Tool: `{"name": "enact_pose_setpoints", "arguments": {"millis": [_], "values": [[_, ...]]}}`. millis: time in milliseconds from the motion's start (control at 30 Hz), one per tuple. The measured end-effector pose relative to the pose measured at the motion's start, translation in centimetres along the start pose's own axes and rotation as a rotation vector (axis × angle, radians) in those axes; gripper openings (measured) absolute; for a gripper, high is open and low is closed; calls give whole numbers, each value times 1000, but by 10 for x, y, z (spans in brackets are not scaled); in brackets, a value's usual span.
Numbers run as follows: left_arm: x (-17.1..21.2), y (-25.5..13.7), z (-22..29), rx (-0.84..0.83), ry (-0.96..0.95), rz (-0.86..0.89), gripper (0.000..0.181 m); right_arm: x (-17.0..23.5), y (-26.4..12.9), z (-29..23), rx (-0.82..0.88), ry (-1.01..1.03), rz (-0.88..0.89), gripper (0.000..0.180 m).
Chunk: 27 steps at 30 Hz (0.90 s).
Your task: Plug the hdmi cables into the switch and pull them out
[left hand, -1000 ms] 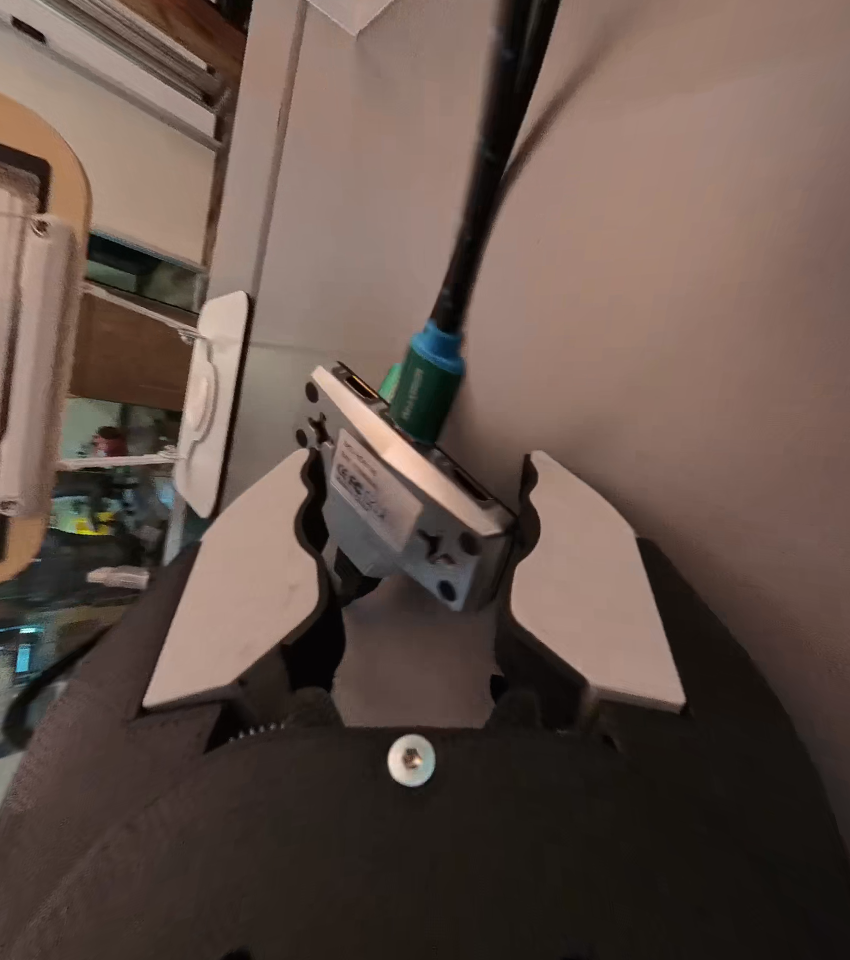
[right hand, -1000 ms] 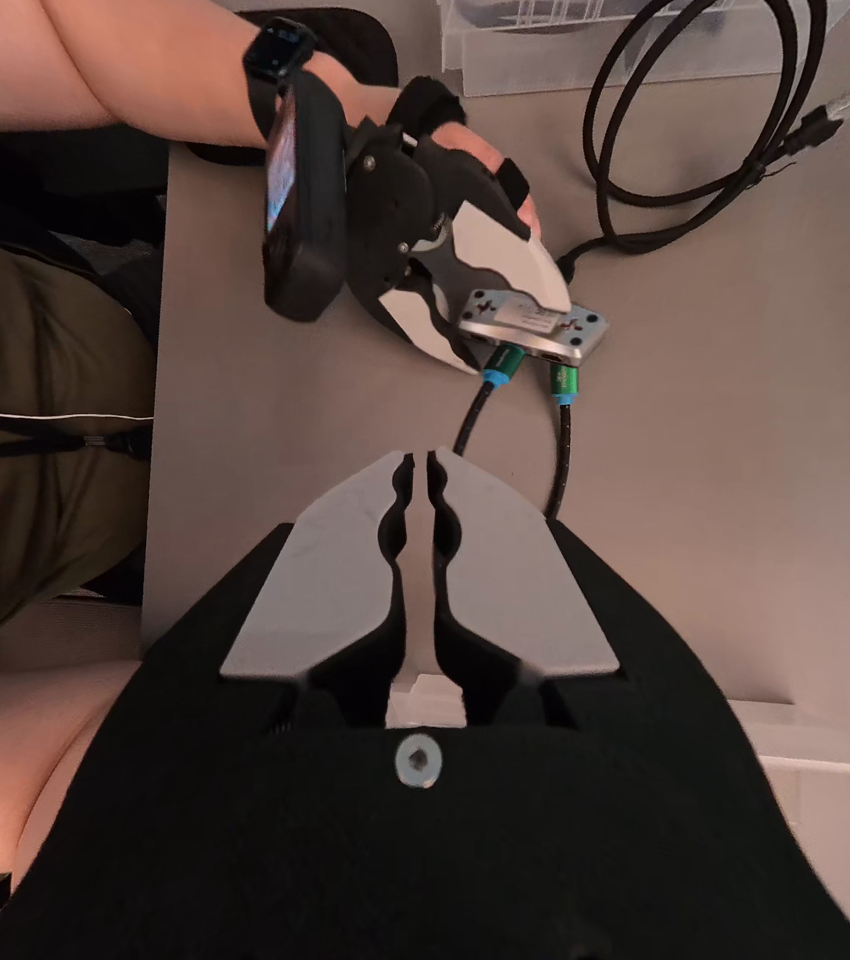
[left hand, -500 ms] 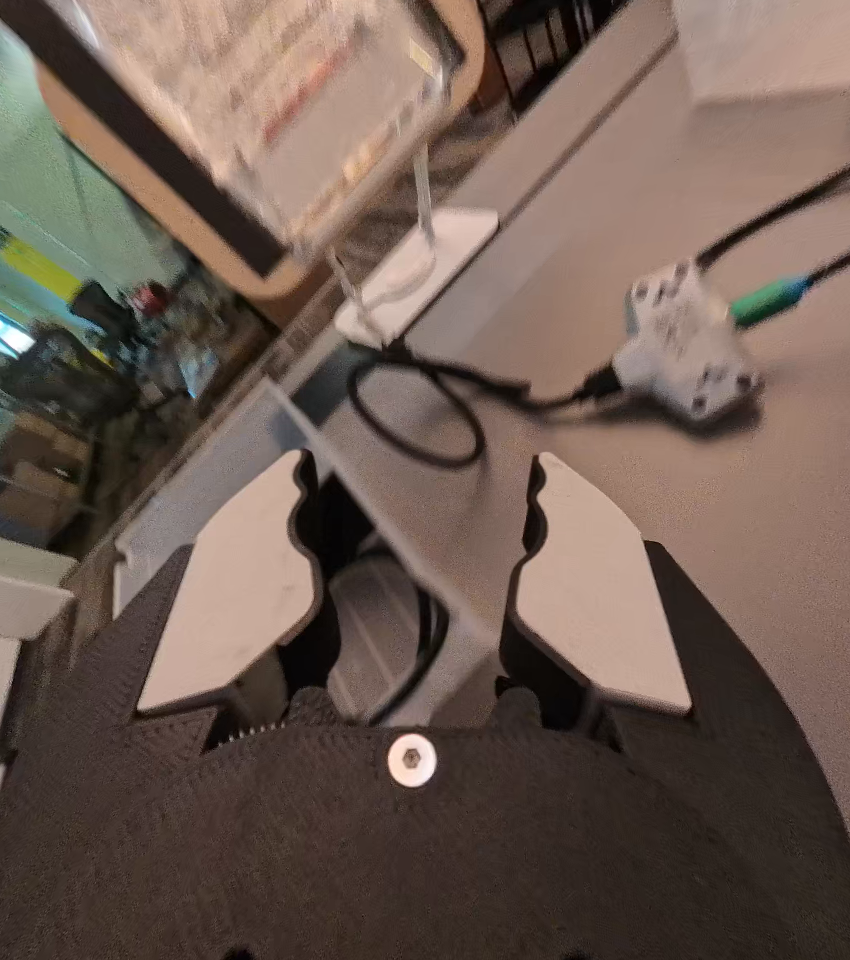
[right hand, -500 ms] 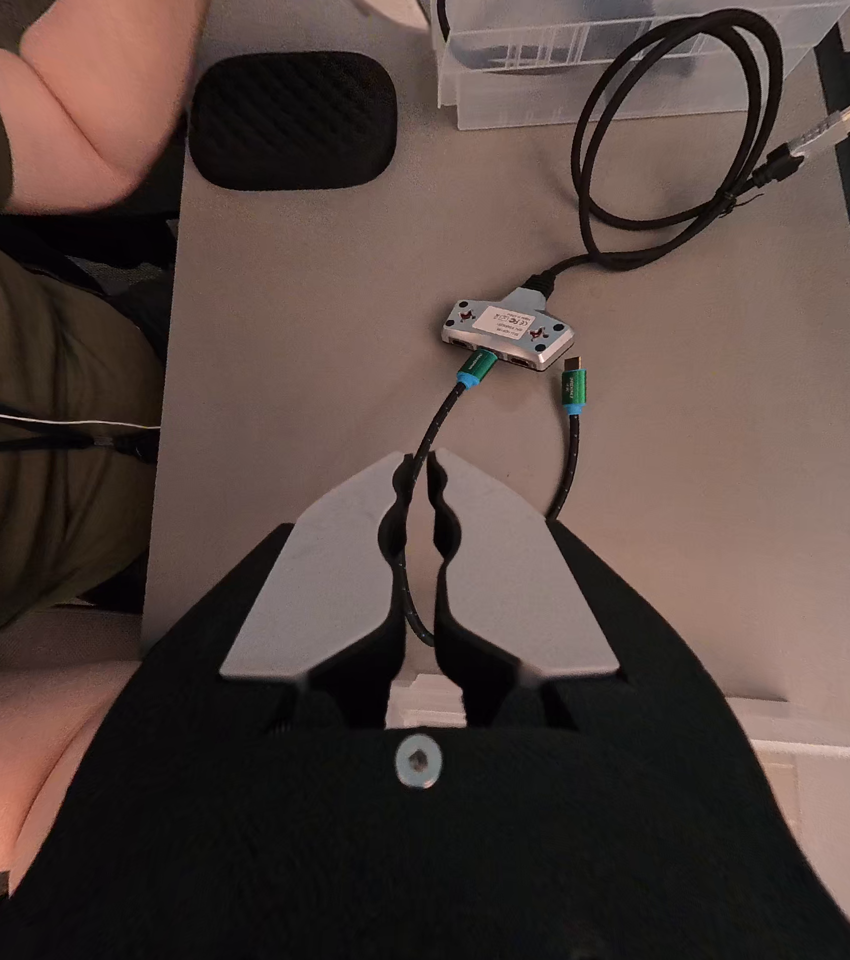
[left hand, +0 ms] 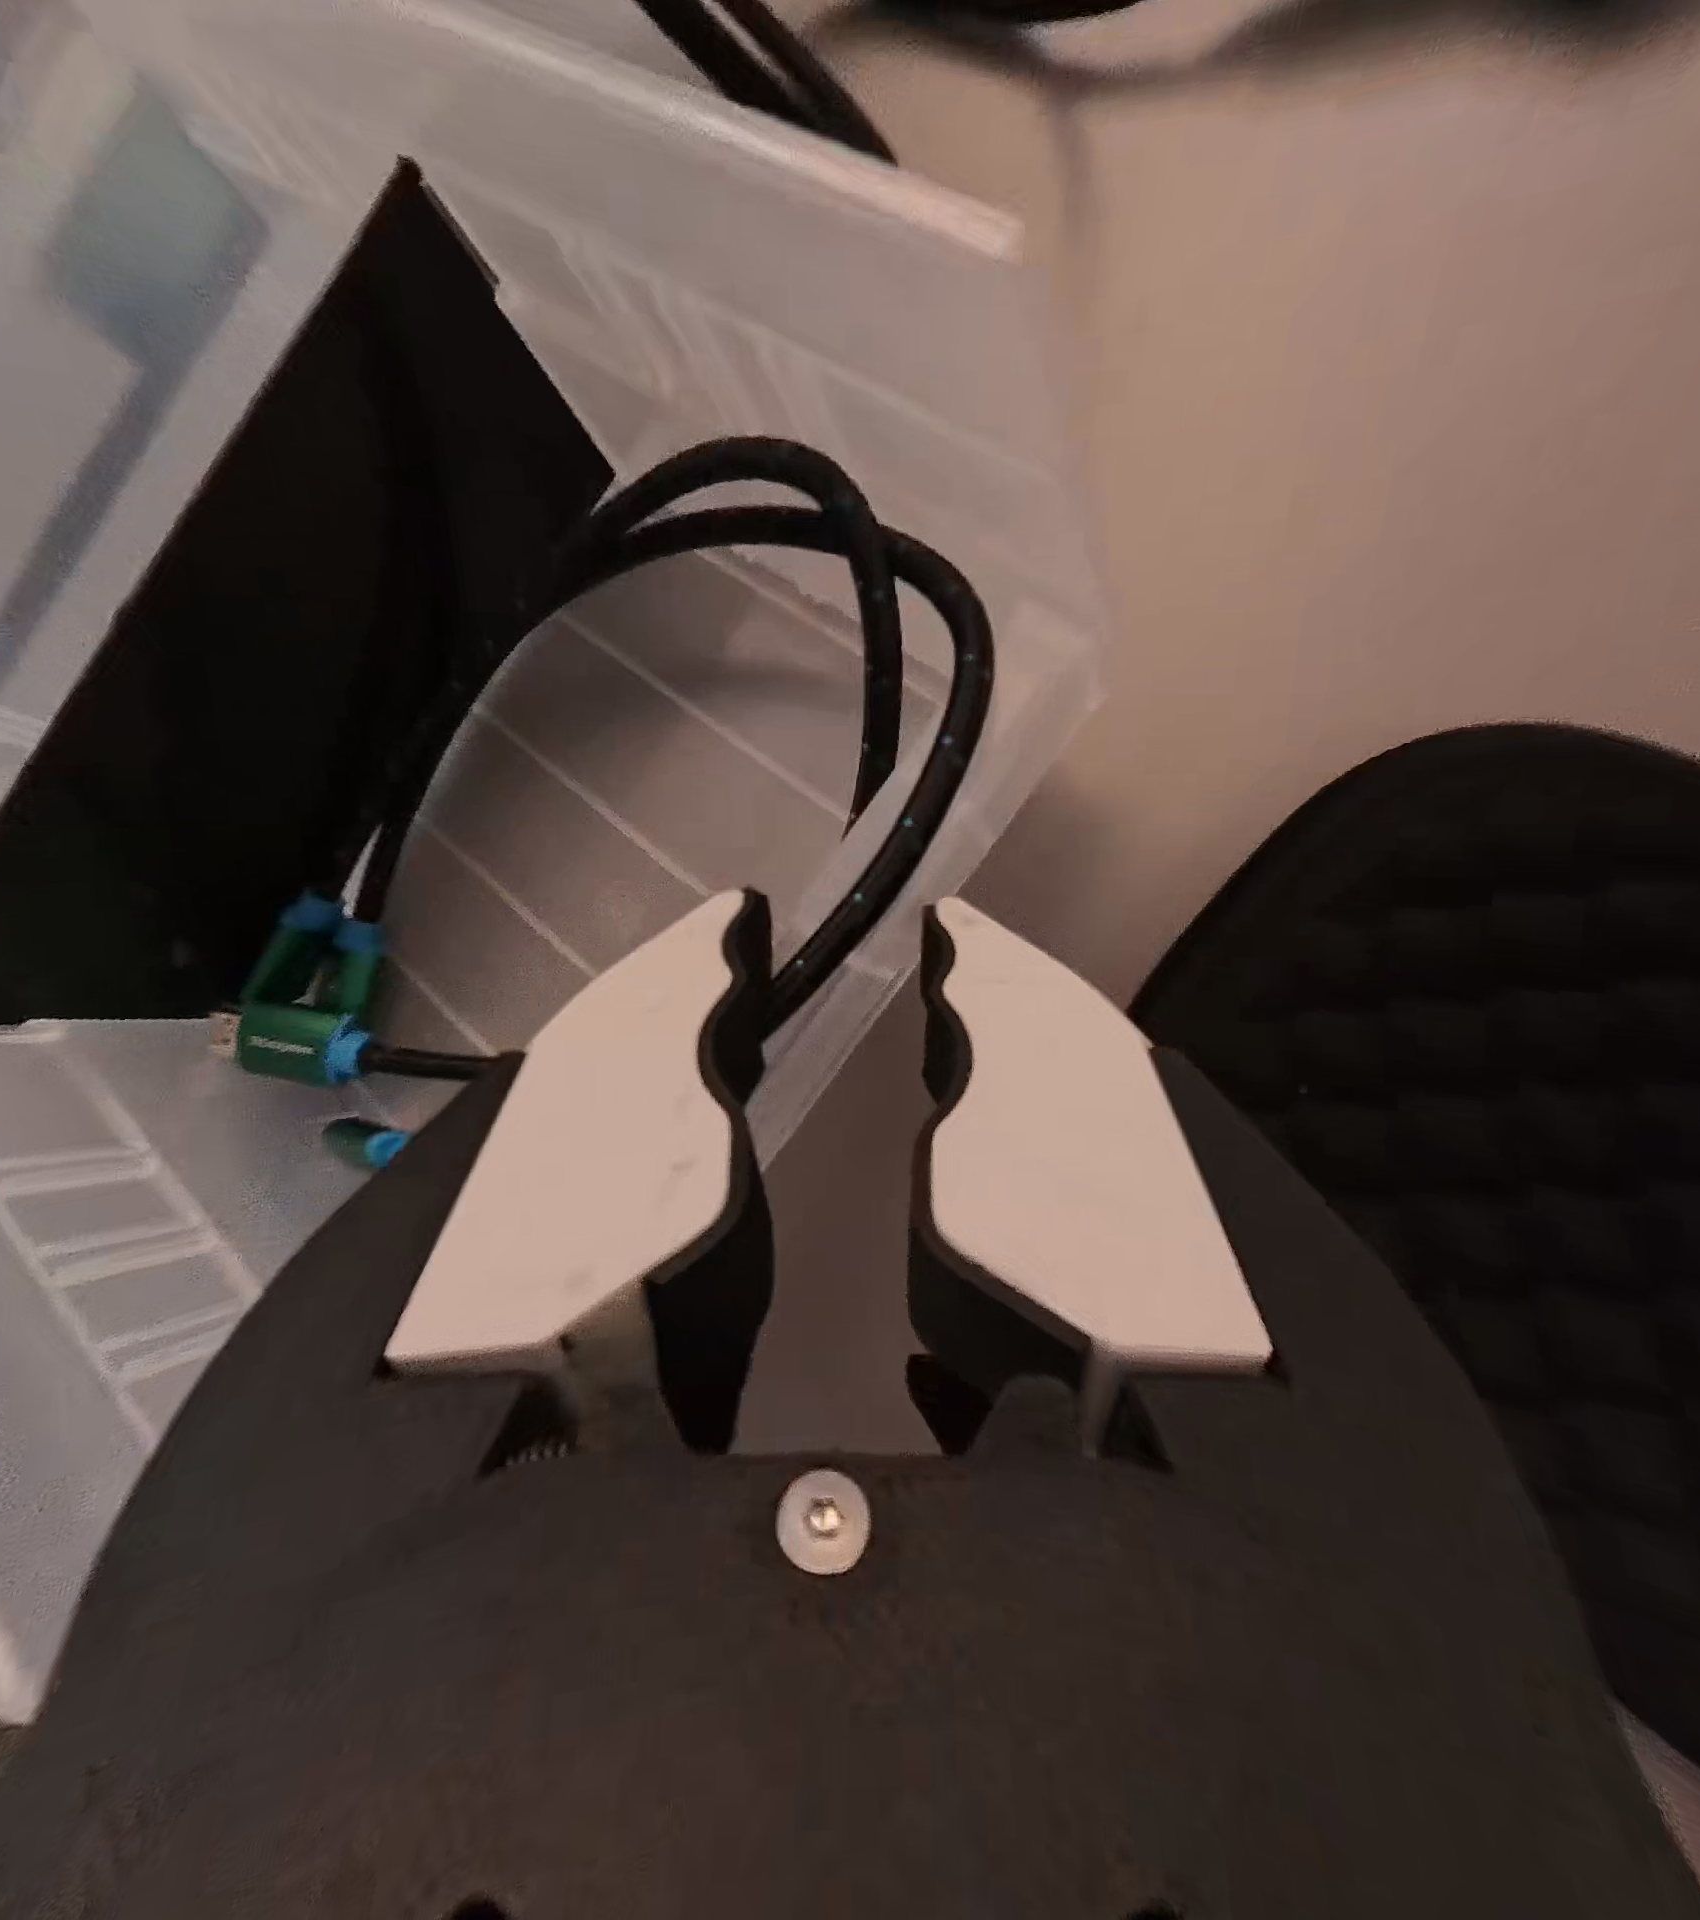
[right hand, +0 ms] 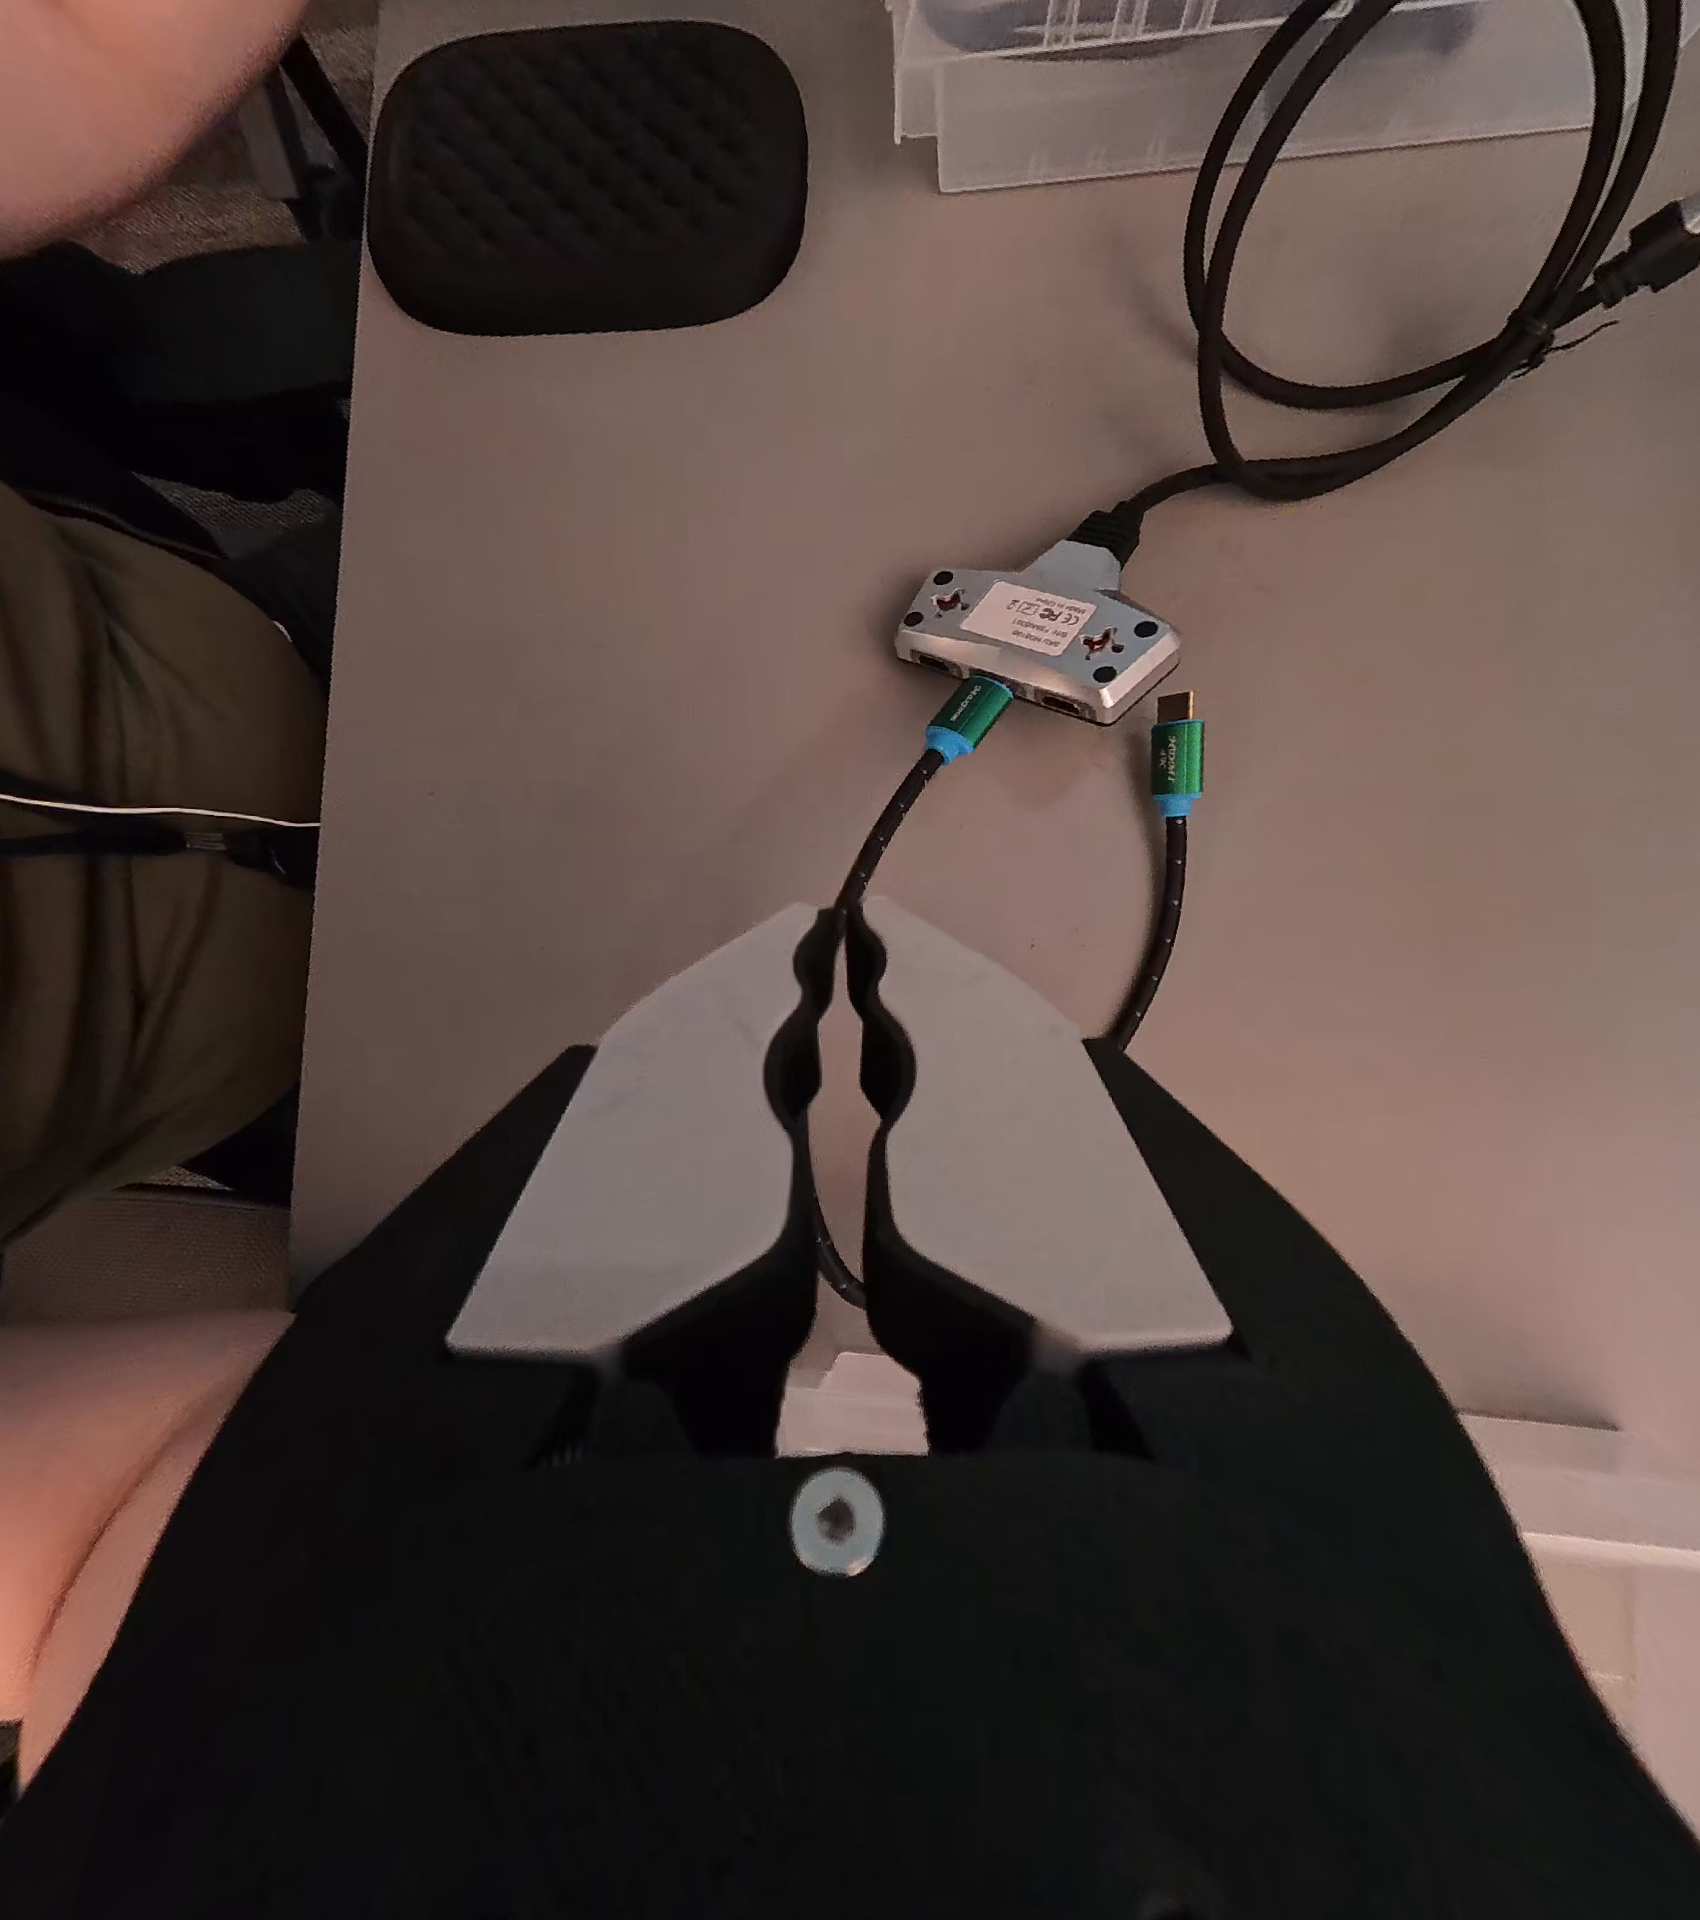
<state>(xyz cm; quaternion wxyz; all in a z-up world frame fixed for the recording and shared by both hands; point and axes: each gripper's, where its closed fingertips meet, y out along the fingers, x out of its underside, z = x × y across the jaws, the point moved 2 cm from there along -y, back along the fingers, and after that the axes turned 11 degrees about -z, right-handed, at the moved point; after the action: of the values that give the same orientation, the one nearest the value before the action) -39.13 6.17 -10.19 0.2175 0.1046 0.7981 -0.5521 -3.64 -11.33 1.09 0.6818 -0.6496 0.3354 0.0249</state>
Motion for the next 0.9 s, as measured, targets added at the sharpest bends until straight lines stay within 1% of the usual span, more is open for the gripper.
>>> {"name": "enact_pose_setpoints", "arguments": {"millis": [100,167,233,300,467,533,700,900], "values": [[-5,-9,3,51,-3,61,15,2,2,2,-6,9,-9,1],[-10,-18,2,74,-17,114,13,2,4,3,-13,14,-14,1],[-19,-31,-5,63,-51,187,13,2,5,4,-15,14,-19,1],[-30,-47,-16,33,-89,271,11,1,6,4,-18,12,-20,1],[-57,-96,-53,-125,-236,456,7,1,7,3,-21,8,-21,1],[-63,-107,-62,-163,-259,473,6,2,7,4,-21,13,-22,1],[-73,-122,-79,-296,-292,453,5,3,8,7,-18,21,-22,1],[-93,-148,-85,-459,-243,496,6,2,11,10,-17,24,-24,1]]}}
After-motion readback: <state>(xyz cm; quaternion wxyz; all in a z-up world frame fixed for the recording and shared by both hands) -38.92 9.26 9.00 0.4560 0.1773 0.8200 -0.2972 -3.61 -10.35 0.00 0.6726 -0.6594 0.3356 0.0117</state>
